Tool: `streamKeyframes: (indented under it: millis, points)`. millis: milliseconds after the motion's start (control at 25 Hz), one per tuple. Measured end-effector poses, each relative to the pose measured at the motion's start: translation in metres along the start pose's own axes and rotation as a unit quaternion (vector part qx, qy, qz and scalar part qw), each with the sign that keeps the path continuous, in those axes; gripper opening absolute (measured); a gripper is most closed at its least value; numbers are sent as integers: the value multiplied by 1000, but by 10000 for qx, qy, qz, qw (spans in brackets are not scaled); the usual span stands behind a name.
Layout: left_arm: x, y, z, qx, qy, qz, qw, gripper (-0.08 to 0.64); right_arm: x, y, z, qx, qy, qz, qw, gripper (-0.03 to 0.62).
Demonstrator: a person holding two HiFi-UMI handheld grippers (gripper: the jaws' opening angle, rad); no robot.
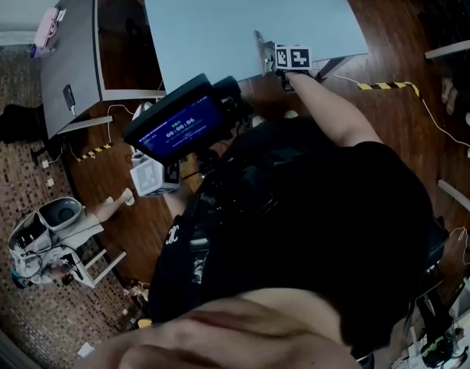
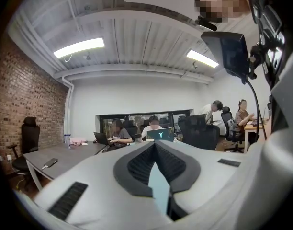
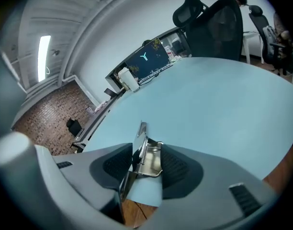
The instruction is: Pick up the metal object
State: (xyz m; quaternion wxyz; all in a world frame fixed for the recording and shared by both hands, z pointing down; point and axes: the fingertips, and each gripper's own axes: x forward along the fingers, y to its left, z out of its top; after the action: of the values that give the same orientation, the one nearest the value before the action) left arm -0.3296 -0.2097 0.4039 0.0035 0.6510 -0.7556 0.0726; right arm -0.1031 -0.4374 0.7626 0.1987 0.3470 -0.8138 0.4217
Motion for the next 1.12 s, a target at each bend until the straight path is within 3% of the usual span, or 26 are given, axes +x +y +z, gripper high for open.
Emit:
streamKeyframes:
  millis: [160,360,640,920,1120]
  points:
    - [6,0,10,91,-90,-55,9999,14,-3,9,7,-214,2,141,9997,54]
    - [15,-6,23,72,-155,-122,9998,14,-19,22,26,-1002,-347,119,9943,15]
    - [31,-13,25,11,-322,-414,9986,14,-68,54,82,-1894,-1263,274,9734,11]
    - [40,-16,30,-96,-438,-541,9975,14,-134,84,130,-2396,-2276,199,9436,11]
    - [46,-18,32,-107,-506,-638,9966,14,-211,112,174,-2614,-3370,73,9045,11]
